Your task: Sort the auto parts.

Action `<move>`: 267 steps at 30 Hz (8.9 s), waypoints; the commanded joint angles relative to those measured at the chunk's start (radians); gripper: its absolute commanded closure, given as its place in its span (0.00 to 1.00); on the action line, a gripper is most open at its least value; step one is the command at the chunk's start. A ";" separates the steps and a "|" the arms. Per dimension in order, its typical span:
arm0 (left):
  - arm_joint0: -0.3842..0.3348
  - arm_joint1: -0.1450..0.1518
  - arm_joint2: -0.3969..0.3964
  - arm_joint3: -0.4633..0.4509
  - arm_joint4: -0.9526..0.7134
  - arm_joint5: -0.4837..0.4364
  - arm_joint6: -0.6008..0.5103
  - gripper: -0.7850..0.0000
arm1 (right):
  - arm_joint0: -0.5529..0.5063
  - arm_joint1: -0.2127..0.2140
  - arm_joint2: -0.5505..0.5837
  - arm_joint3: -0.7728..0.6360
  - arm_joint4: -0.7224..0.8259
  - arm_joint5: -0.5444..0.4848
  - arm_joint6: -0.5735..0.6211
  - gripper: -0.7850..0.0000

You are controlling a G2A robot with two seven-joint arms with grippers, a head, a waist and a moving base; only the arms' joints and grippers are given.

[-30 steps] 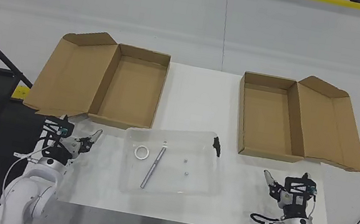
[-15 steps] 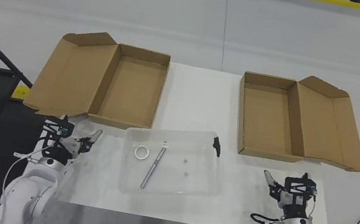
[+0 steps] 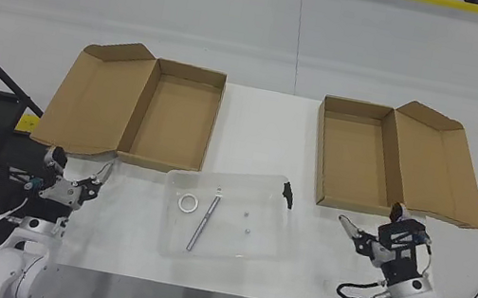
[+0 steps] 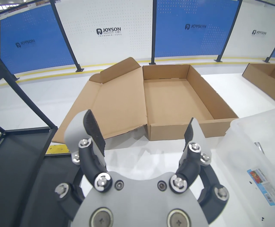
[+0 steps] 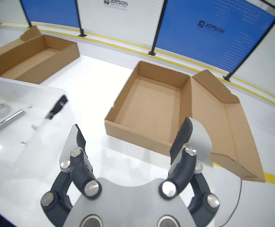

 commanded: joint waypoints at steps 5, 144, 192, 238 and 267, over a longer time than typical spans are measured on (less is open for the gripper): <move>0.008 0.000 -0.008 0.000 -0.006 -0.014 0.017 0.00 | 0.108 0.003 -0.072 -0.091 0.106 -0.047 0.247 0.00; -0.022 -0.002 -0.013 0.024 -0.015 -0.020 -0.011 0.00 | 1.087 -0.085 -0.592 1.059 -0.053 0.027 0.697 0.61; -0.022 -0.002 -0.013 0.024 -0.015 -0.020 -0.011 0.00 | 0.708 -0.025 -0.836 0.287 0.137 -0.206 0.923 0.56; -0.022 -0.002 -0.013 0.024 -0.015 -0.020 -0.011 0.00 | 0.981 -0.012 -0.562 0.839 0.019 0.034 0.886 0.98; -0.053 0.000 -0.018 0.036 0.059 -0.059 -0.017 0.00 | 0.708 0.039 -0.413 0.070 0.166 -0.128 0.821 0.00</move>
